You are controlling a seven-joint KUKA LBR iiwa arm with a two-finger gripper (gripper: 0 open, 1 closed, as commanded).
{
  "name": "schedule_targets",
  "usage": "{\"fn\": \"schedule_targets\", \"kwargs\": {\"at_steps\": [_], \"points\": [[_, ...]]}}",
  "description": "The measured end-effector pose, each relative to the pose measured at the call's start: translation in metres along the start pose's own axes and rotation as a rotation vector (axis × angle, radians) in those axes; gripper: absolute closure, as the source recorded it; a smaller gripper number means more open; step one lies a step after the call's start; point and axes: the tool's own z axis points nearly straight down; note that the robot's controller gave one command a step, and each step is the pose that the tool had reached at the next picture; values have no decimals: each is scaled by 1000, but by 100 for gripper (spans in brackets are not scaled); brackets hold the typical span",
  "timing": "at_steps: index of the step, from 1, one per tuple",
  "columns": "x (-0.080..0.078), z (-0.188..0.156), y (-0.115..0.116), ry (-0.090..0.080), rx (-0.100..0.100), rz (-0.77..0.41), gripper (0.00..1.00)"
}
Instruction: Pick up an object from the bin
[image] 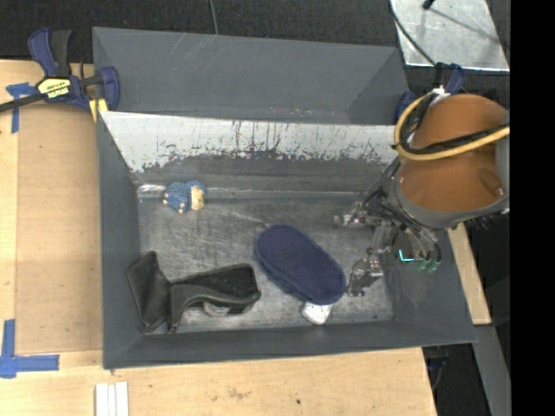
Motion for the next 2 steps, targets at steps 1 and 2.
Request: {"fn": "schedule_targets", "kwargs": {"at_steps": [1, 2], "points": [[9, 98, 33, -21, 2, 90, 0], [6, 85, 45, -10, -2, 437, 0]]}}
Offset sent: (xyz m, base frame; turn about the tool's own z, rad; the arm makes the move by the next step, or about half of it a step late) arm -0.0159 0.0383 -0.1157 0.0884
